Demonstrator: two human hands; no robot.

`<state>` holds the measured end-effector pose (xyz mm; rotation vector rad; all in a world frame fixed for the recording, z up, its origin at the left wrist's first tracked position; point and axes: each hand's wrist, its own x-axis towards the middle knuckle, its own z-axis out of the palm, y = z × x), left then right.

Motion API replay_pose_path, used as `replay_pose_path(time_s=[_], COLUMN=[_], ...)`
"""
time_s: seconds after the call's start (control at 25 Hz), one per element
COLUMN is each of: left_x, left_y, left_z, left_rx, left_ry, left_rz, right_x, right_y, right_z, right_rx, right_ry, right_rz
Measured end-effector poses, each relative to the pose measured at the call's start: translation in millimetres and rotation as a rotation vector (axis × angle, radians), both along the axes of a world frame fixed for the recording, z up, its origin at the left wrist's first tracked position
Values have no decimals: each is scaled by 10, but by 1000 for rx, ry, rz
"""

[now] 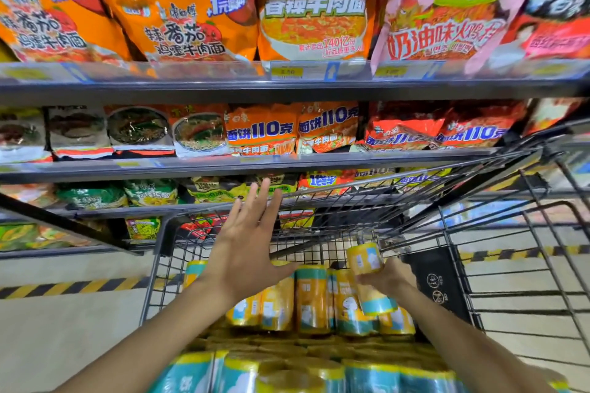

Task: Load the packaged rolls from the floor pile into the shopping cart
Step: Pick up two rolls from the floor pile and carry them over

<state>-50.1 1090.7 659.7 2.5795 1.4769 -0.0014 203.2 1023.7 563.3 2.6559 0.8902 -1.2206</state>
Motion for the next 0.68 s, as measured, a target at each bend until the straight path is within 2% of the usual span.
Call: replay_pose_path(time_s=[0.16, 0.28, 0.4, 0.56, 0.68], left_x=[-77, -104, -74, 3, 74], left_y=[-10, -34, -58, -52, -35], left_z=[-52, -108, -160, -127, -50], left_rx=[-70, -120, -130, -112, -126], left_ry=[-20, -116, -103, -21, 7], left_rz=[20, 24, -21, -26, -9], right_x=[23, 63, 27, -87, -40], right_y=[-129, -130, -214, -238, -161], right_z=[-233, -269, -226, -99, -31], right_rx=[-80, -76, -92, -224, -216], right_ry=[40, 49, -31, -264, -237], right_rz=[-20, -12, -10, 269, 324])
